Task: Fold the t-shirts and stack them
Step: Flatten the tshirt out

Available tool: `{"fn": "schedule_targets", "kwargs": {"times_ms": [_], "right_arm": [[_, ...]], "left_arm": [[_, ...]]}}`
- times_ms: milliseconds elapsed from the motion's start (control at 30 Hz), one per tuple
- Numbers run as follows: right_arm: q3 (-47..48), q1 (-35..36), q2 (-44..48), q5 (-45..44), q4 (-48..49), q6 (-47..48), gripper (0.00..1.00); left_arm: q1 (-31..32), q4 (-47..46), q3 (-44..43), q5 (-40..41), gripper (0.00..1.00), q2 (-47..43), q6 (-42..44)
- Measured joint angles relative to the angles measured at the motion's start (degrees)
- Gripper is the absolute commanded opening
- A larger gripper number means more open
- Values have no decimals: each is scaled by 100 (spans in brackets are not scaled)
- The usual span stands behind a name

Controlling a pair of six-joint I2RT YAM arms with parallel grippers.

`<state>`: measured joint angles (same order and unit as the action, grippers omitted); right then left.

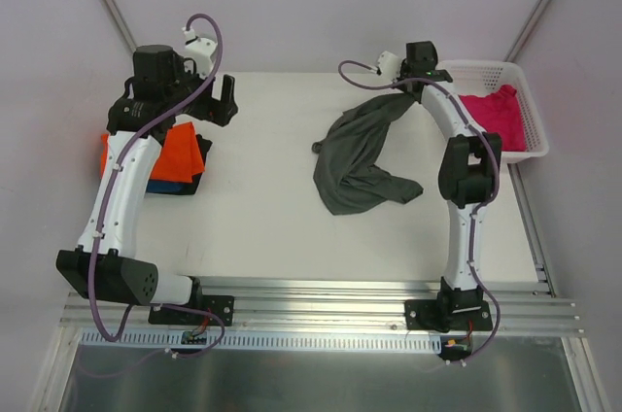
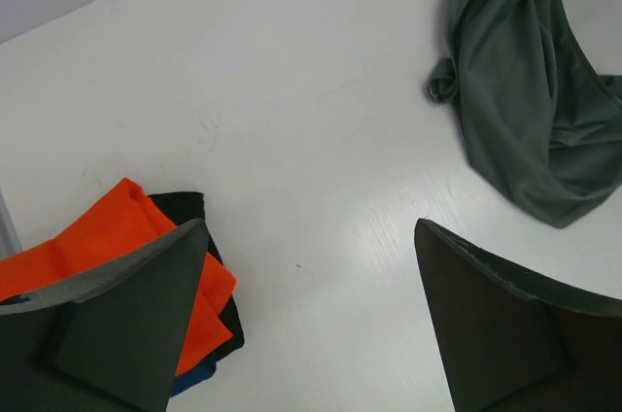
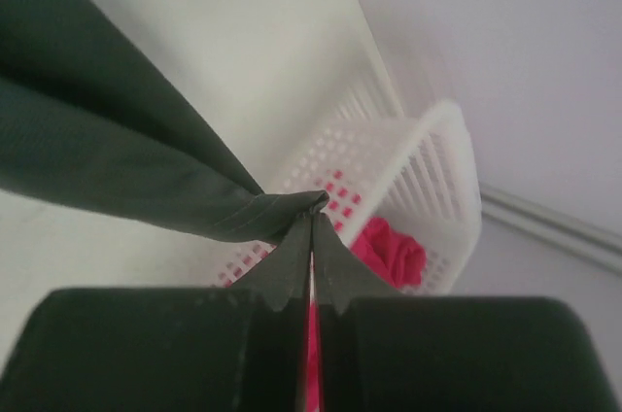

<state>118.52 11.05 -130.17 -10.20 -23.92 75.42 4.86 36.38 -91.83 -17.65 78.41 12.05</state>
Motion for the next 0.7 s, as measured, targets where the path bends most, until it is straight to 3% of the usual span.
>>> {"fn": "schedule_targets", "kwargs": {"times_ms": [167,367,600,700], "right_arm": [[7,-409,372,-568,-323,-136,1],[-695,-575,1436,-1016,-734,-557,1],[-798,-557,1899,-988,-1281,-1226,1],[-796,-555,1899,-931,-1443,-1390,1]], "left_arm": [[332,184,90,-472,85,48,146],[1386,472,345,-802,76,435,457],[2667,726,444,-98,71,1845,1027],[3036,879,-61,420,69,2632,1276]]}}
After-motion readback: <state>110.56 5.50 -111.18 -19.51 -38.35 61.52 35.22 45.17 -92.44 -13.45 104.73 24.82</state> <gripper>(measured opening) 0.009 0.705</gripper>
